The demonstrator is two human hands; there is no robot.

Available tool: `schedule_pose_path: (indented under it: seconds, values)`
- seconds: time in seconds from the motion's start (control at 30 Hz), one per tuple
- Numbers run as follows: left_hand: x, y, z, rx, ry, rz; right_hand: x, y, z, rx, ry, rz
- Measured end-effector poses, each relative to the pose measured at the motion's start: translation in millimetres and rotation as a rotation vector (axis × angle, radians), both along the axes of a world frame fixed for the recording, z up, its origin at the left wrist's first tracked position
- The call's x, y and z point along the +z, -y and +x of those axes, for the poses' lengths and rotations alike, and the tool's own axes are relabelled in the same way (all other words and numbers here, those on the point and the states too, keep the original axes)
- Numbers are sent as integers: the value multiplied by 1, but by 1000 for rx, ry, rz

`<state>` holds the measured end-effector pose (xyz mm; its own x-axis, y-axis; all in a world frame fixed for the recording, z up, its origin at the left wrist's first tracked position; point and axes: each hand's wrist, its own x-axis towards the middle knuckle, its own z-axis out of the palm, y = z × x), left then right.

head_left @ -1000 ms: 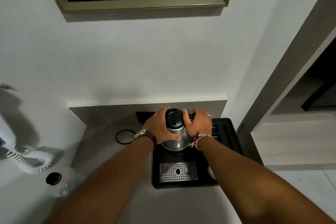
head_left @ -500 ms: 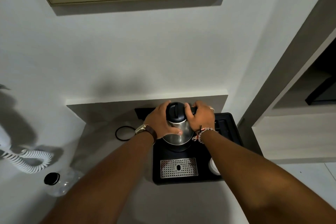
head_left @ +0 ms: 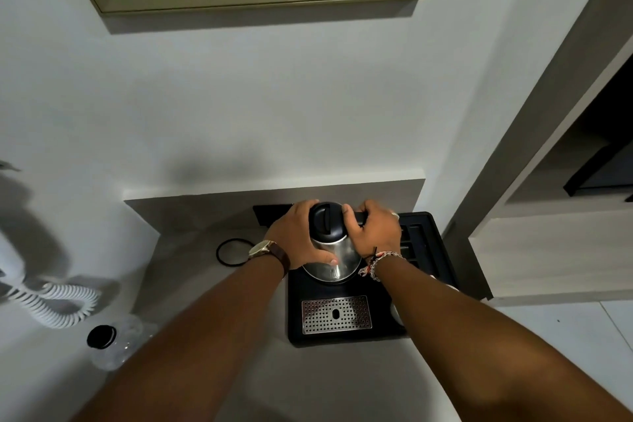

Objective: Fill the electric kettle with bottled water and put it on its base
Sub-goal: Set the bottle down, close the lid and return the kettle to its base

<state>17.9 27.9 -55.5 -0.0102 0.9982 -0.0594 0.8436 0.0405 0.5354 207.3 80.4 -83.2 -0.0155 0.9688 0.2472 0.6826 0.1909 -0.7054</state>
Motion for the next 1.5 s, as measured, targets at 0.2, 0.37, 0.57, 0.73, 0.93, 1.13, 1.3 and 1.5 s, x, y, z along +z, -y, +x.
schedule_pose_path:
  seconds: [0.2, 0.37, 0.57, 0.73, 0.93, 1.13, 1.3, 1.5]
  values:
    - [5, -5, 9, -127, -248, 54, 3, 3, 4, 30, -5, 24]
    - [7, -19, 14, -220, -332, -41, 4, 4, 3, 49, 39, -3]
    - [3, -23, 19, -218, -327, -56, 3, 11, 16, 119, 93, -43]
    - [-6, -16, 8, -330, -339, -12, -1, 18, 24, 329, 346, 34]
    - [0, -19, 9, -360, -402, -49, 1, 28, 23, 297, 359, 12]
    - [-1, -3, 22, -409, -583, 101, -3, 36, 35, 285, 343, -35]
    - [2, -1, 44, -349, -531, 54, -16, 57, 63, 201, 355, -122]
    - [3, -1, 57, -265, -533, 27, 2, 54, 63, 257, 389, -152]
